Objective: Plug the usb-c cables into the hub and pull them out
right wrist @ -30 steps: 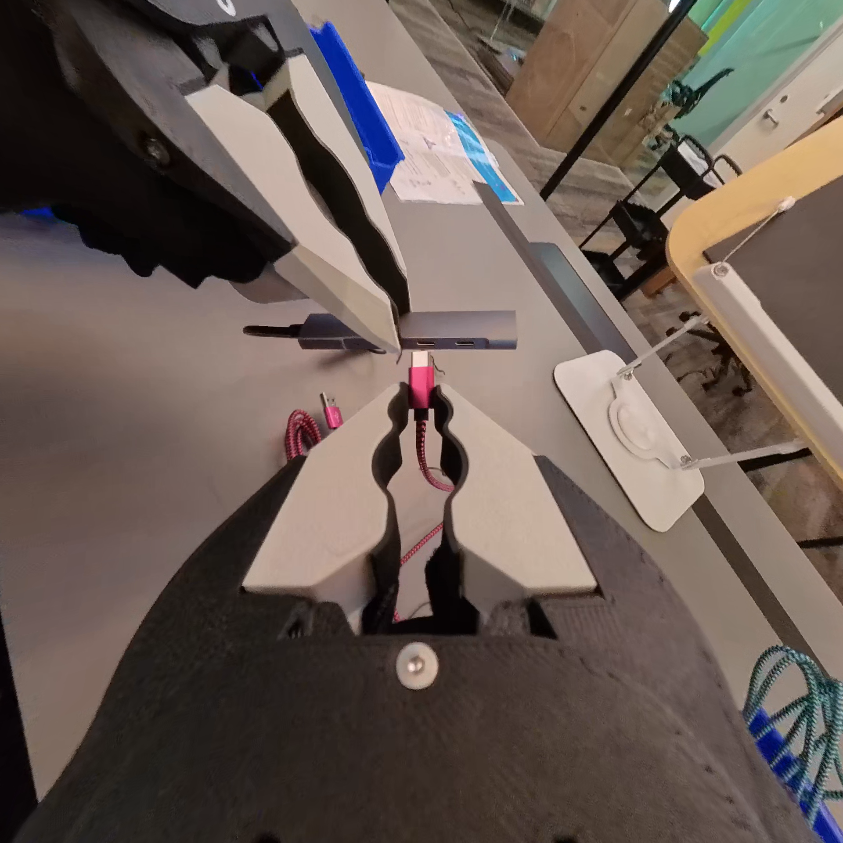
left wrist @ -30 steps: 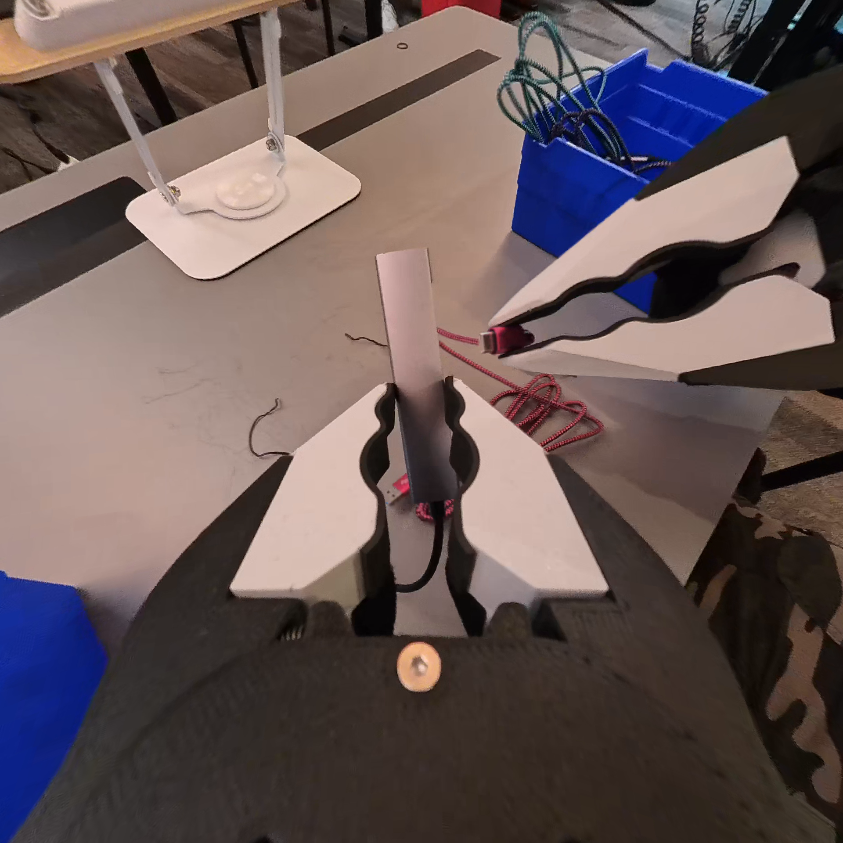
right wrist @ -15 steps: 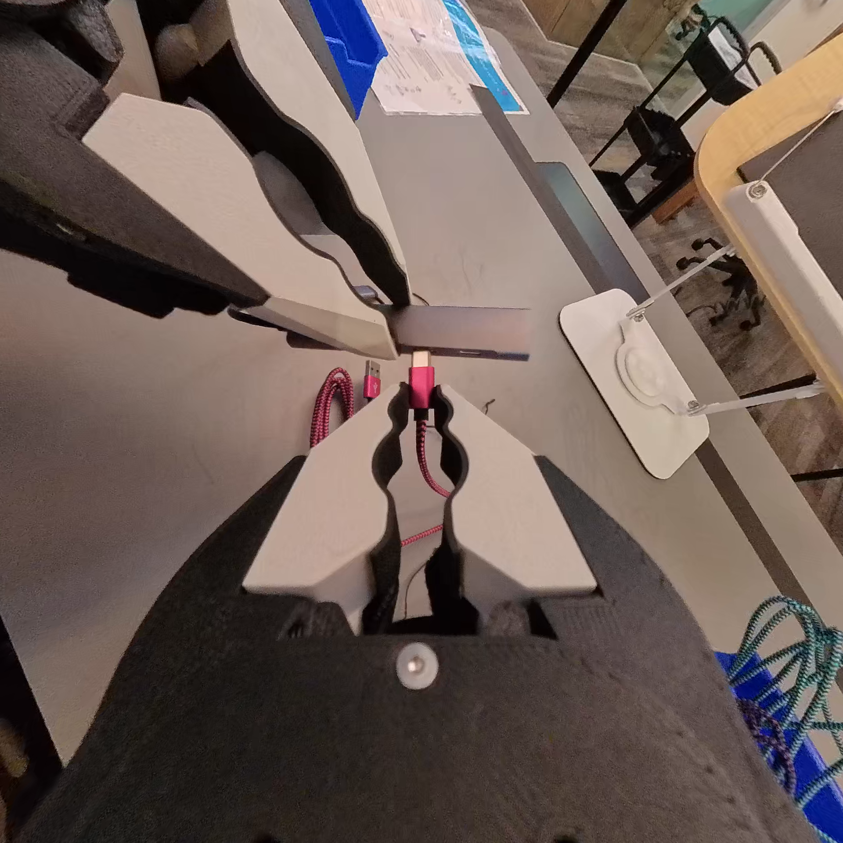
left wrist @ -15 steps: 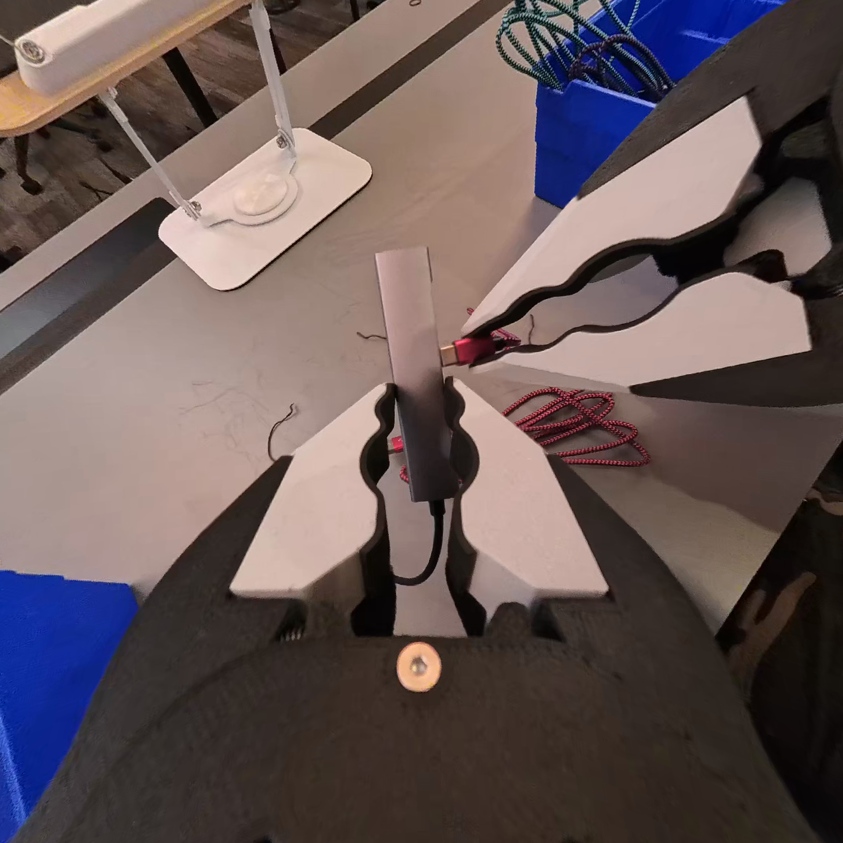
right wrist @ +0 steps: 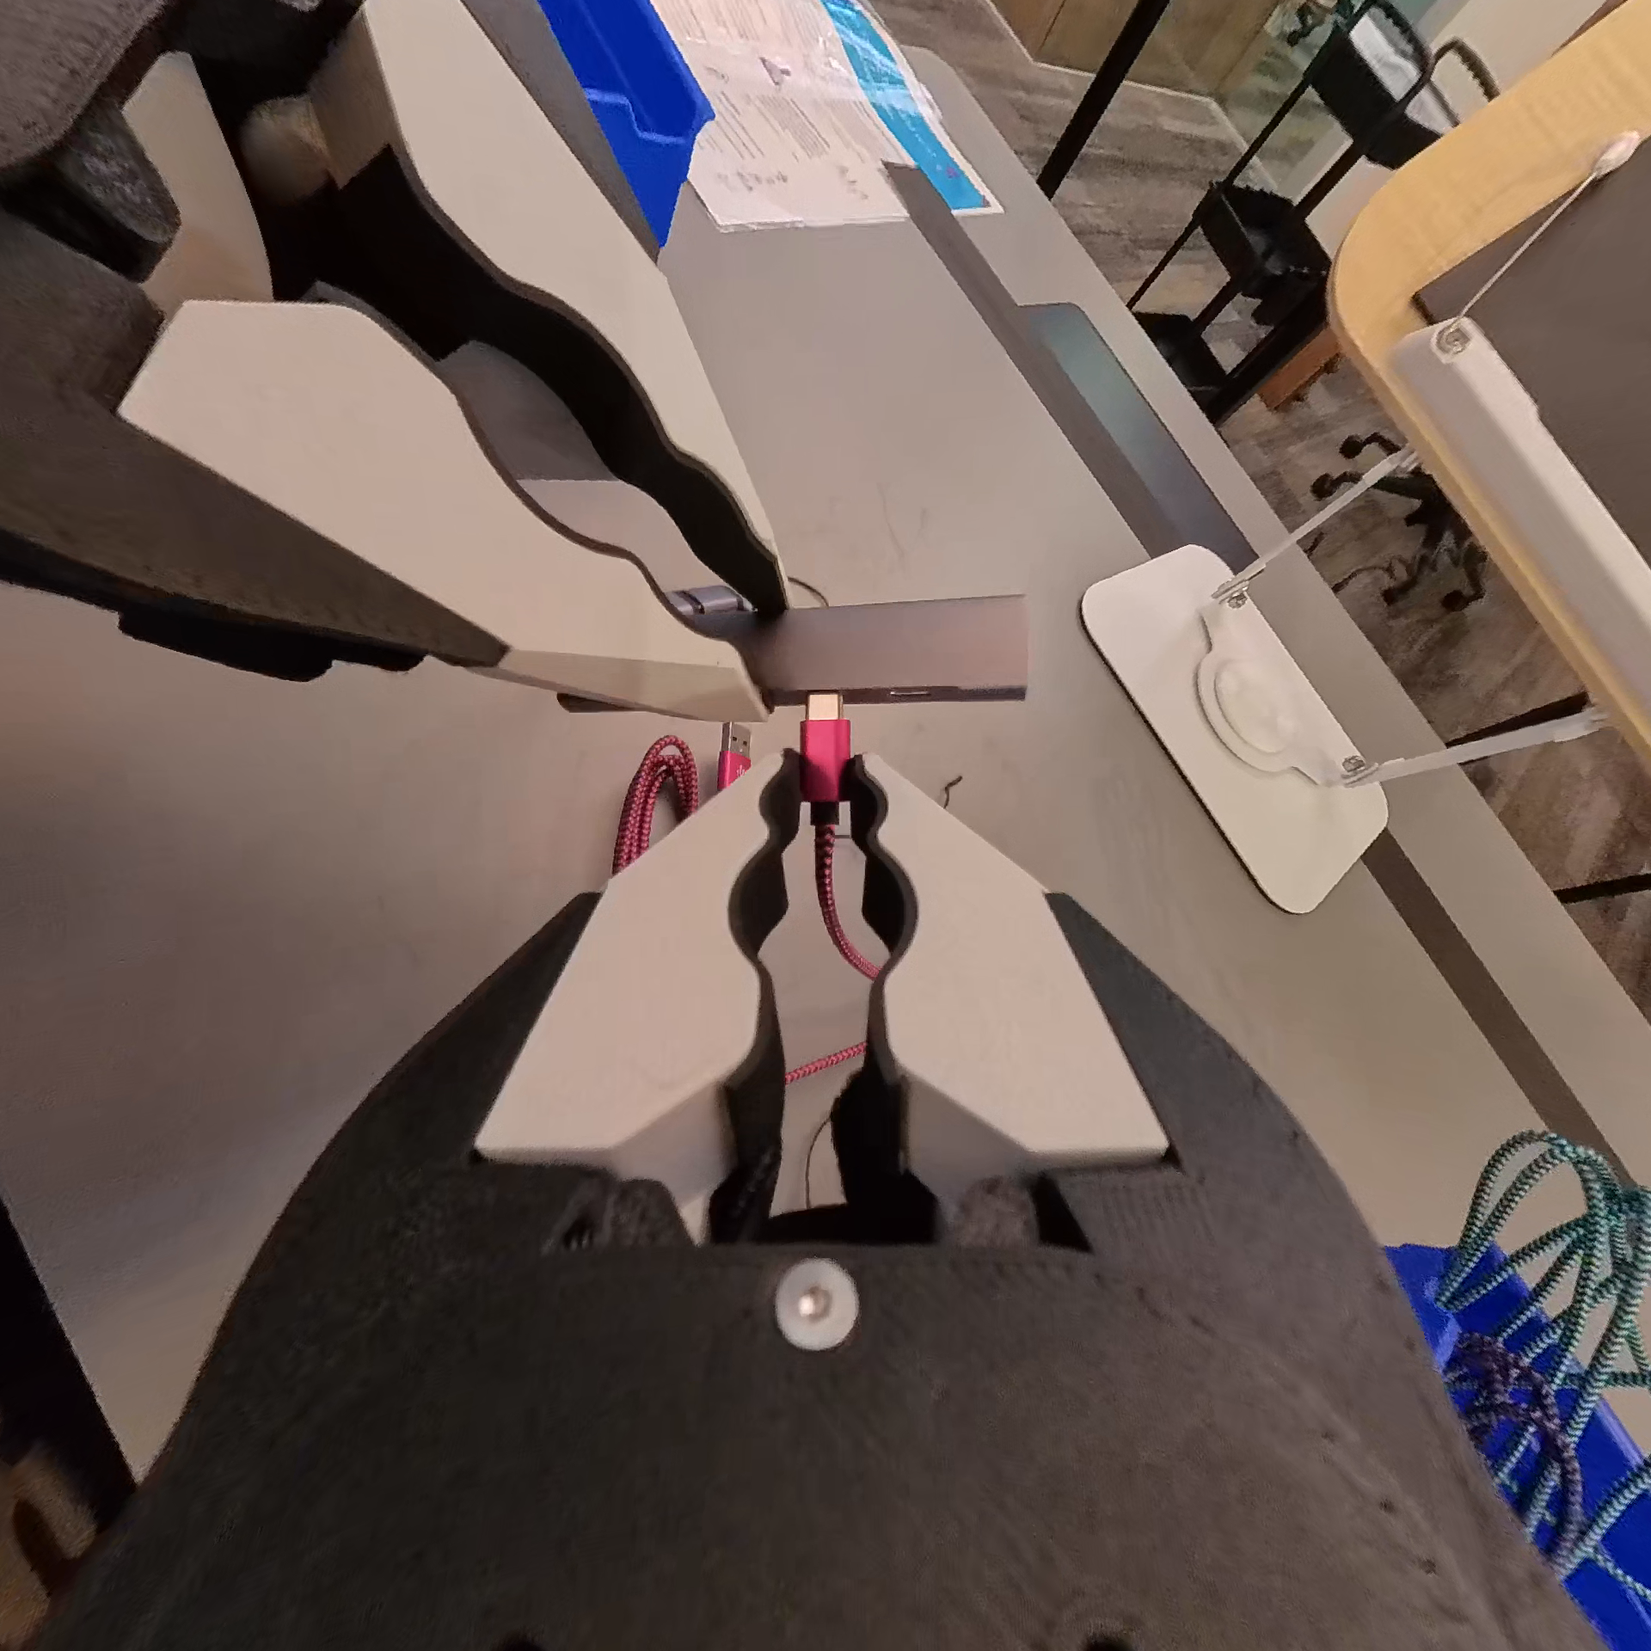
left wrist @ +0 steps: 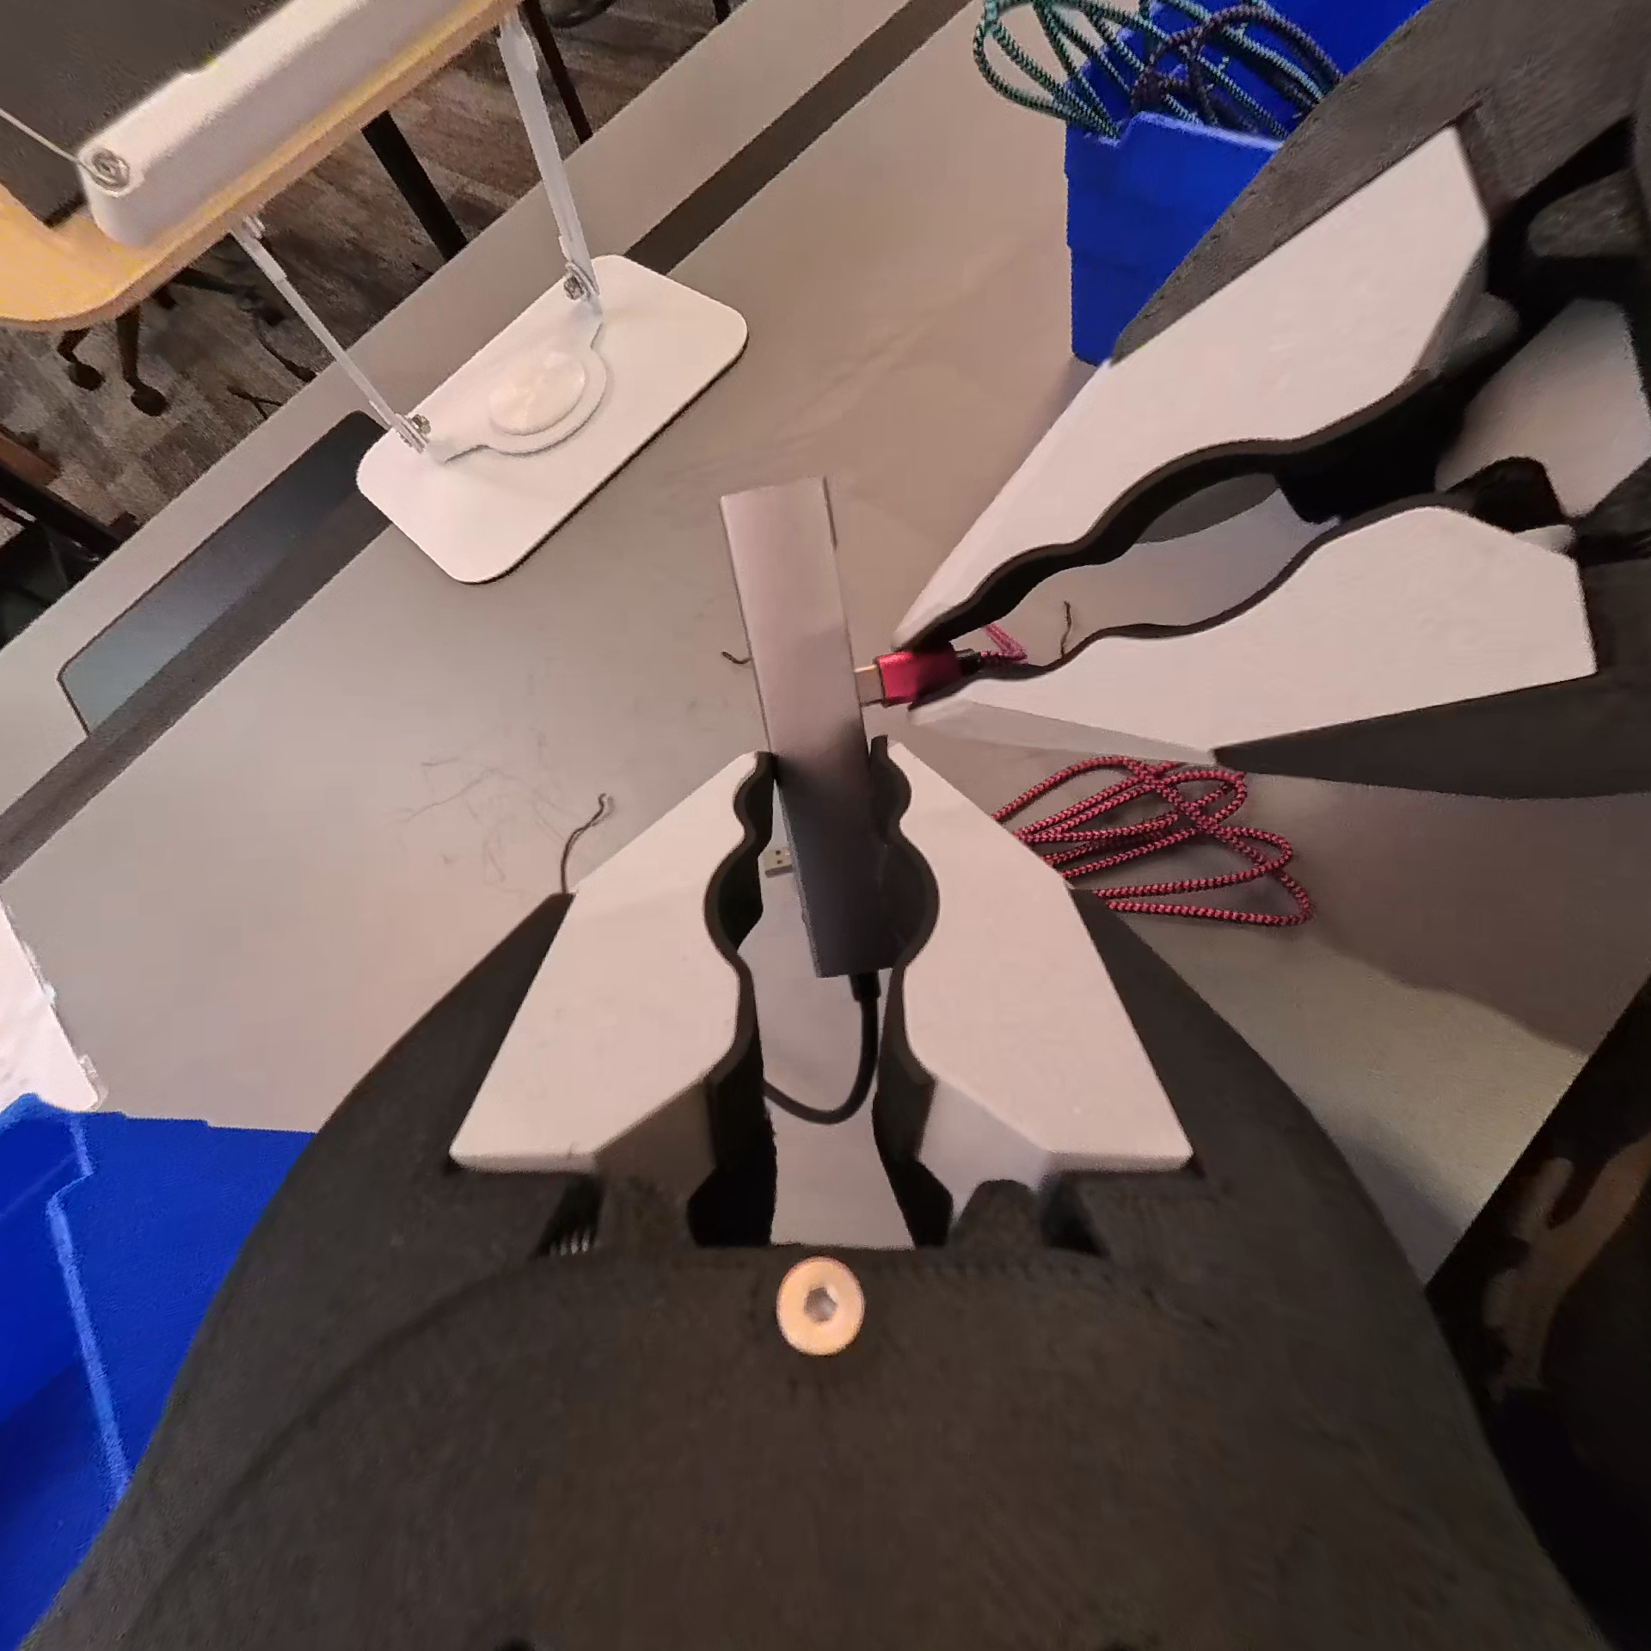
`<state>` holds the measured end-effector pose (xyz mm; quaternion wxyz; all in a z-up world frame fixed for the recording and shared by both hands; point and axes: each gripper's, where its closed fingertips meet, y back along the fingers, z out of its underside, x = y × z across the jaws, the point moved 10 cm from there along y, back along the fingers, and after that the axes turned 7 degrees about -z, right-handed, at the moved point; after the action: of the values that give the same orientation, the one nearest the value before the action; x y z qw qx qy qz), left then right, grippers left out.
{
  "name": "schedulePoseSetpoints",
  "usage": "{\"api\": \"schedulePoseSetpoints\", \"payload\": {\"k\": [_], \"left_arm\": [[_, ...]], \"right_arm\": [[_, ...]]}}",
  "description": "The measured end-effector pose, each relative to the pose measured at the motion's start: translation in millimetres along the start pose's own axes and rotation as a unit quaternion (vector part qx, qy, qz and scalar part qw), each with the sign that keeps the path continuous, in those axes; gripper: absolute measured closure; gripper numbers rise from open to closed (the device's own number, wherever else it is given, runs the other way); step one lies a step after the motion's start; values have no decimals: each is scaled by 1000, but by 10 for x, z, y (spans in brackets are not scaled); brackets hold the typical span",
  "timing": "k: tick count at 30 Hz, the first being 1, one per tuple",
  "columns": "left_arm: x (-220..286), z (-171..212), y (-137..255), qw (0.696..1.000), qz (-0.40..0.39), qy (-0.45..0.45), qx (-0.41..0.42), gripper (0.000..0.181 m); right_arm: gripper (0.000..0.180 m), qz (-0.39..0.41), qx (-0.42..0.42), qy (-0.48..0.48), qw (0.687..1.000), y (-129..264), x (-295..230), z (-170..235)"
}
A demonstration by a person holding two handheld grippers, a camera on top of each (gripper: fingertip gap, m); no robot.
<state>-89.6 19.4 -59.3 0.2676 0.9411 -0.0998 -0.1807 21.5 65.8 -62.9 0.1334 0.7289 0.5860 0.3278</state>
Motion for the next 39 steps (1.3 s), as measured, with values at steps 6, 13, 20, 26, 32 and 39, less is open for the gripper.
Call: {"api": "schedulePoseSetpoints", "payload": {"k": [6,13,20,26,32,39], "left_arm": [[-40,-35,20,1000,1,3,0,162],[-29,-43,-12,1000,0,-8,-11,161],[-62,-91,7,1000,17,-8,-6,161],[-101,-137,18,999,41,-18,9,162],[-127,-164,20,998,48,-32,27,162],[-154,-142,28,996,61,-23,58,160]], "right_arm": [[171,6,32,3,999,39,1,-24],[171,19,39,20,999,51,-31,-59],[172,32,68,50,996,87,-46,-67],[172,48,86,82,992,131,-65,-69],[173,47,101,55,992,162,-41,-83],[174,19,141,-15,990,193,28,-80]]}}
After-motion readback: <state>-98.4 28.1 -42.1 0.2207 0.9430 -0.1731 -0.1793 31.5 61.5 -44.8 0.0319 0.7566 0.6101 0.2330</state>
